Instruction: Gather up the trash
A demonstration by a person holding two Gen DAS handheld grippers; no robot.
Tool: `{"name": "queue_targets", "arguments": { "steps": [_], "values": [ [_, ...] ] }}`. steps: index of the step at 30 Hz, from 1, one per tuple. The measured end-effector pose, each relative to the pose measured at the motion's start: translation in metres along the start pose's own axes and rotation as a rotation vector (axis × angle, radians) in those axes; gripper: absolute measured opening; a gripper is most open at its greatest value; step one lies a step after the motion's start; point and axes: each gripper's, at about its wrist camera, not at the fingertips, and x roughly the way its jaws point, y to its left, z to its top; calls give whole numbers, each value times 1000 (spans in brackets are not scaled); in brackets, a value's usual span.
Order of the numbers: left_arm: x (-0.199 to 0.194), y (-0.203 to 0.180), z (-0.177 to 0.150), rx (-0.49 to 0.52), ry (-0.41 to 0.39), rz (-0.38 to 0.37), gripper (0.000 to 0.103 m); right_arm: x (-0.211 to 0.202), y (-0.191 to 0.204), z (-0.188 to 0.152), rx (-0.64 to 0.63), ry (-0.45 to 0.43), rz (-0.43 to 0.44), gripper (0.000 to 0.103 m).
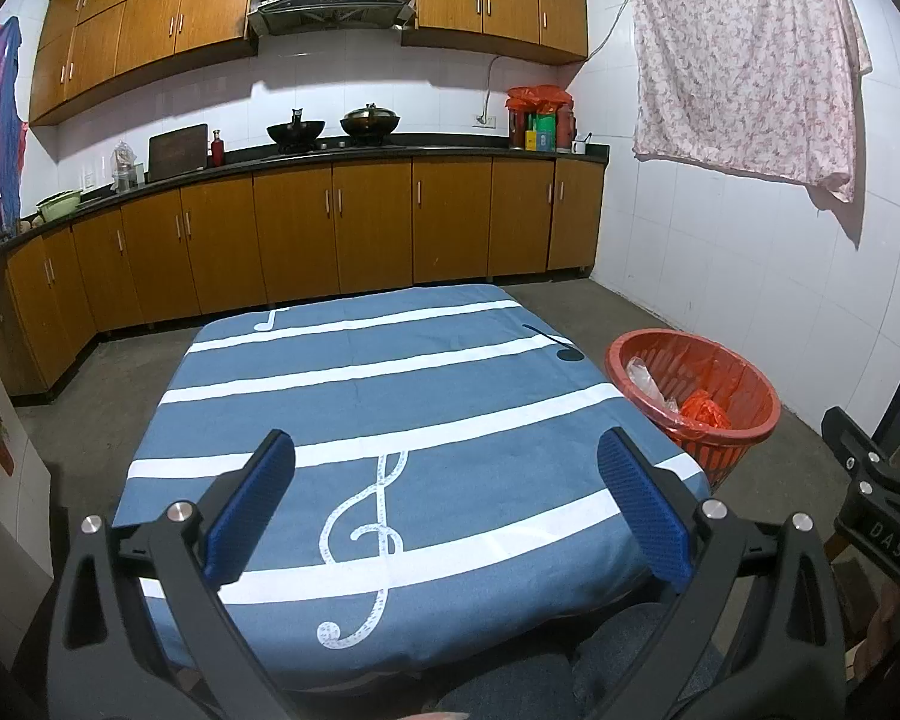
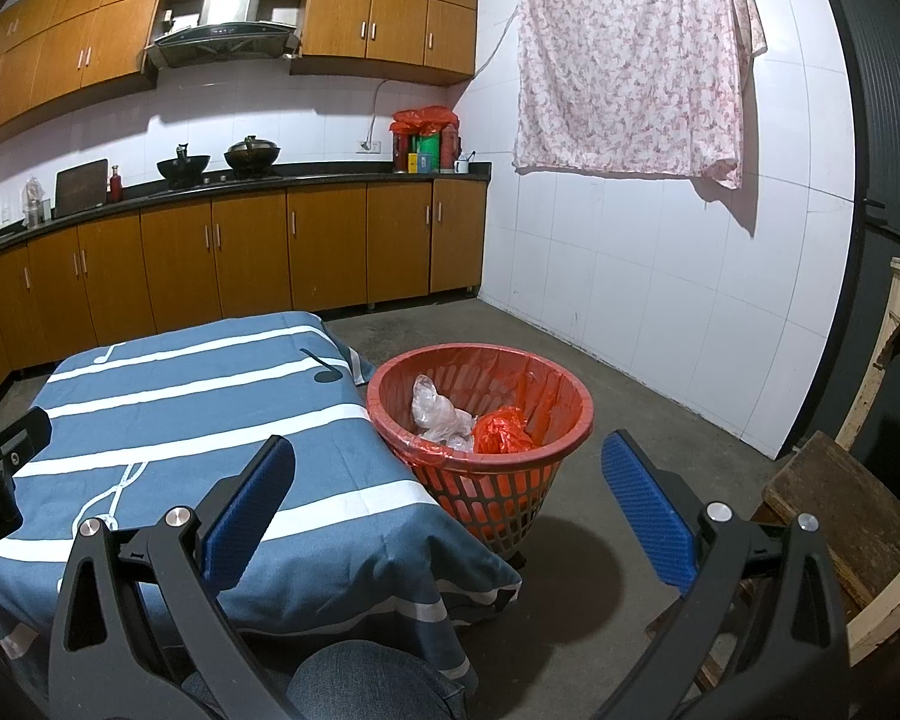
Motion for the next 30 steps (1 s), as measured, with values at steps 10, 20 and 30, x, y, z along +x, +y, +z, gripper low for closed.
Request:
{"name": "queue_targets", "arguments": {
  "steps": [10,20,30],
  "values": [
    [0,1,-1,0,1,2,99,0,-1,0,0,1,1,101],
    [-1,3,-9,-3,5,7,99,0,-1,-1,0,2,0,101],
    [2,3,-12,-12,17,-1,99,0,-1,0,-1,2,1,101]
  ]
}}
